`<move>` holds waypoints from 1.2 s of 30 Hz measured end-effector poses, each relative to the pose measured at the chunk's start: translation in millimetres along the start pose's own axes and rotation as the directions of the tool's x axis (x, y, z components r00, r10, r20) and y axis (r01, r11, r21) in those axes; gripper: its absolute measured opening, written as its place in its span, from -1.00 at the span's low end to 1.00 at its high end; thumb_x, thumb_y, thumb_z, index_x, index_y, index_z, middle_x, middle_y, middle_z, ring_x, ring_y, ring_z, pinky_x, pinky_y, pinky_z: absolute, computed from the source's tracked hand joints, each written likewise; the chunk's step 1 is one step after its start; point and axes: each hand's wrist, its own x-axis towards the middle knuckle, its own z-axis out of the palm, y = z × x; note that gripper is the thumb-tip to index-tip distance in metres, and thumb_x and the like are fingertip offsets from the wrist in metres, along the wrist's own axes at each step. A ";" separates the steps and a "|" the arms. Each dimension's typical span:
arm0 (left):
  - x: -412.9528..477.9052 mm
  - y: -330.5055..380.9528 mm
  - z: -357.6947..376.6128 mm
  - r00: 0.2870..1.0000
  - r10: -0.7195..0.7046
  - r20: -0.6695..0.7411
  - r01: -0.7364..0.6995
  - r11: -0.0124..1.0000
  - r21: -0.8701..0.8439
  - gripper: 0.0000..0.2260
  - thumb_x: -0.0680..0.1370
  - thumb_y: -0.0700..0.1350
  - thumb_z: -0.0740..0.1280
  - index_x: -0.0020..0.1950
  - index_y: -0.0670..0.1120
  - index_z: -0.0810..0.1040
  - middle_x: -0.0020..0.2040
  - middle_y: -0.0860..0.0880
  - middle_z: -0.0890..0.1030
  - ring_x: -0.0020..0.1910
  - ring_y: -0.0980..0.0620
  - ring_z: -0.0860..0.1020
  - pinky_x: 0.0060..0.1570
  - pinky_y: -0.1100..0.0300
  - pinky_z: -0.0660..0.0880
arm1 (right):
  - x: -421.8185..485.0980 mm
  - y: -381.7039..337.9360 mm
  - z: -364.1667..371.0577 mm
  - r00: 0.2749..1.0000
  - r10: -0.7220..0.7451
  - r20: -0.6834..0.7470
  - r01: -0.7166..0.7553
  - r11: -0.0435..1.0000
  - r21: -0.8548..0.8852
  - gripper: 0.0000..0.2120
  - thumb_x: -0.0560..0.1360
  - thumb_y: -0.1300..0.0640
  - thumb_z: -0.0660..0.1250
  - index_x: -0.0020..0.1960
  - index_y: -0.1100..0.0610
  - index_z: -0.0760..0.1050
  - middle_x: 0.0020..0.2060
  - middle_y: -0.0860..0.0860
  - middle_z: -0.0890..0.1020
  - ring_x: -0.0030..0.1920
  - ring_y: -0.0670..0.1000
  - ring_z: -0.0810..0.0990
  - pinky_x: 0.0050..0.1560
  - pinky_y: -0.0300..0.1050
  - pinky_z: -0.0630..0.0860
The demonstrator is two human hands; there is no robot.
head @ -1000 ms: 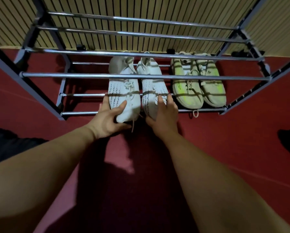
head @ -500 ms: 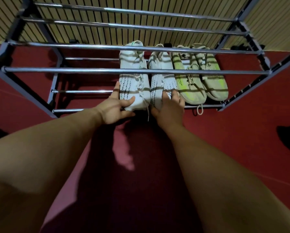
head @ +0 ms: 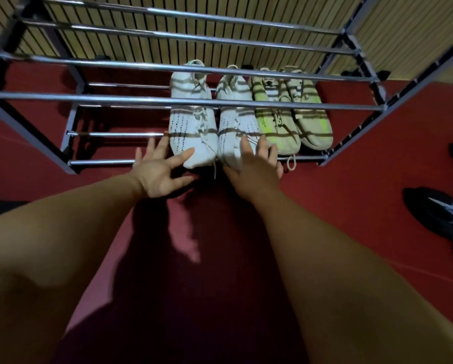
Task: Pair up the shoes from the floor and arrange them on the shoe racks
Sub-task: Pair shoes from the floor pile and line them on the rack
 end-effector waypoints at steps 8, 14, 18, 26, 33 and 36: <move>-45.1 42.2 5.1 0.988 -0.155 -0.006 0.155 0.977 0.144 -0.20 0.49 0.32 0.18 0.52 0.14 -0.25 0.52 -0.10 -0.35 0.49 -0.19 -0.32 0.42 -0.19 -0.29 | -55.9 30.7 4.1 0.999 0.012 -0.038 -0.010 0.999 0.053 -0.25 0.52 -0.22 0.18 0.53 -0.12 -0.19 0.52 0.06 -0.25 0.49 0.21 -0.33 0.43 0.26 -0.18; -100.9 81.3 10.3 0.980 -0.194 0.039 0.177 0.946 0.271 -0.17 0.49 0.32 0.19 0.52 0.12 -0.30 0.52 -0.09 -0.36 0.49 -0.16 -0.33 0.41 -0.18 -0.29 | -101.2 51.0 5.2 0.998 -0.002 0.057 -0.002 0.997 0.072 -0.27 0.53 -0.23 0.15 0.53 -0.15 -0.19 0.52 0.06 -0.27 0.48 0.22 -0.34 0.43 0.27 -0.17; -148.7 100.3 12.7 0.949 -0.292 0.114 0.214 0.869 0.445 -0.16 0.49 0.32 0.18 0.51 0.11 -0.33 0.51 -0.08 -0.38 0.48 -0.17 -0.36 0.40 -0.21 -0.29 | -138.9 54.8 7.2 0.990 -0.054 0.131 0.049 0.998 0.036 -0.27 0.53 -0.22 0.16 0.54 -0.11 -0.17 0.52 0.09 -0.25 0.48 0.27 -0.33 0.43 0.31 -0.12; -202.3 89.6 -16.0 0.856 -0.483 0.185 0.280 0.734 0.619 -0.06 0.43 0.36 0.25 0.50 0.11 -0.36 0.51 -0.08 -0.36 0.48 -0.17 -0.36 0.40 -0.22 -0.27 | -174.8 37.0 -11.0 0.966 -0.182 0.183 0.195 0.979 -0.058 -0.25 0.54 -0.23 0.13 0.54 -0.10 -0.24 0.51 0.10 -0.31 0.48 0.25 -0.35 0.44 0.30 -0.16; -220.4 6.5 -4.6 0.873 -0.449 0.191 0.216 0.706 0.675 -0.01 0.41 0.33 0.32 0.50 0.11 -0.35 0.52 -0.09 -0.33 0.49 -0.18 -0.34 0.42 -0.22 -0.24 | -177.7 2.5 -6.1 0.973 -0.103 0.207 0.139 0.976 -0.170 -0.21 0.52 -0.25 0.18 0.53 -0.11 -0.24 0.52 0.08 -0.30 0.48 0.24 -0.34 0.43 0.26 -0.17; -225.6 -36.6 -10.3 0.889 -0.427 0.166 0.210 0.702 0.680 -0.01 0.42 0.28 0.35 0.51 0.10 -0.35 0.53 -0.10 -0.31 0.49 -0.18 -0.32 0.41 -0.22 -0.23 | -181.6 -30.7 16.0 0.968 -0.108 0.228 0.152 0.970 -0.188 -0.20 0.50 -0.26 0.20 0.53 -0.14 -0.23 0.52 0.06 -0.28 0.49 0.23 -0.32 0.44 0.25 -0.14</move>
